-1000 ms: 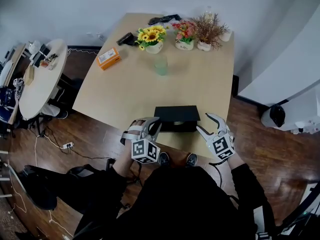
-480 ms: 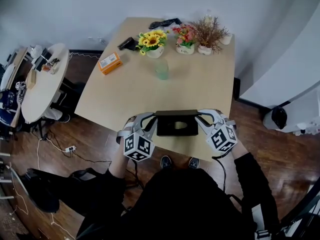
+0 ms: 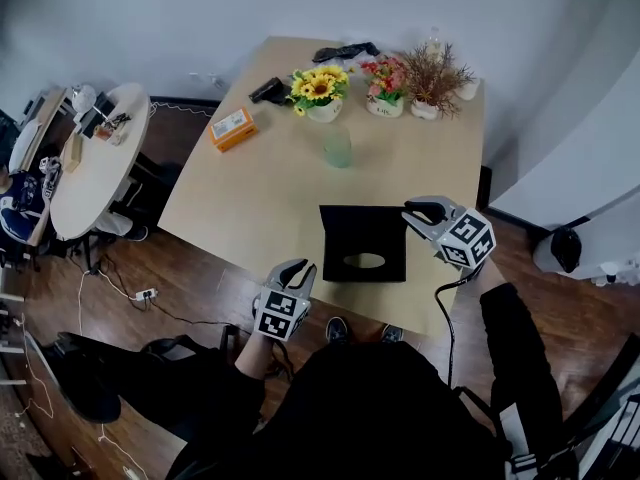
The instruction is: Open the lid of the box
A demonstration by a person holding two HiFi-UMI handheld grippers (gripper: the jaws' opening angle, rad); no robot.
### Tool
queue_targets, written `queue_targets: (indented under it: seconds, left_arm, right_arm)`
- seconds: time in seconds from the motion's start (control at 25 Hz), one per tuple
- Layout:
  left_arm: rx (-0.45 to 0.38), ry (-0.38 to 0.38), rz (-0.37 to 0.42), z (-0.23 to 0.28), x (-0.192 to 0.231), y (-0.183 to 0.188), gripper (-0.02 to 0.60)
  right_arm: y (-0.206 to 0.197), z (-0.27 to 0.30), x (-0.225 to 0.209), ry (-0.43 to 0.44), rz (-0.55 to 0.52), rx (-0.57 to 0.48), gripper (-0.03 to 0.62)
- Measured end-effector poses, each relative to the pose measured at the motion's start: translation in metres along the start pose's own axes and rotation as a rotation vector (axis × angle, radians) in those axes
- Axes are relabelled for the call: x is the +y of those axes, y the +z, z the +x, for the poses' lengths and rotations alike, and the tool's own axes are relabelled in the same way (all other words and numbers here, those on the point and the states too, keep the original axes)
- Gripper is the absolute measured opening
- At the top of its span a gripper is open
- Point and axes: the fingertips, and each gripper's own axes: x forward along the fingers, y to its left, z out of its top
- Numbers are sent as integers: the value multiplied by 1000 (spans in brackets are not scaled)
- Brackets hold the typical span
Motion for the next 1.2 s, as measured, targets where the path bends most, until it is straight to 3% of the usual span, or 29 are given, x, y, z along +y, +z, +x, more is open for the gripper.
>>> queue_targets:
  seconds: [0.32,0.72,1.0,1.2]
  left_arm:
    - [35,68,-70,-11,17,-20,43]
    - [94,127,-129,-28,13,-46,43]
    - [120,181,-181,-42,15,-61,43]
    - [129,186,-207,-43,8,-69,43]
  right_arm:
    - [-6,22,-55,119,530,-158,58]
    - [-80,57,-106,193,1138,-127,38]
    - [-115,73,-107,211,1308,-111,41]
    - [-142,81,-101,177,1422,-48,46]
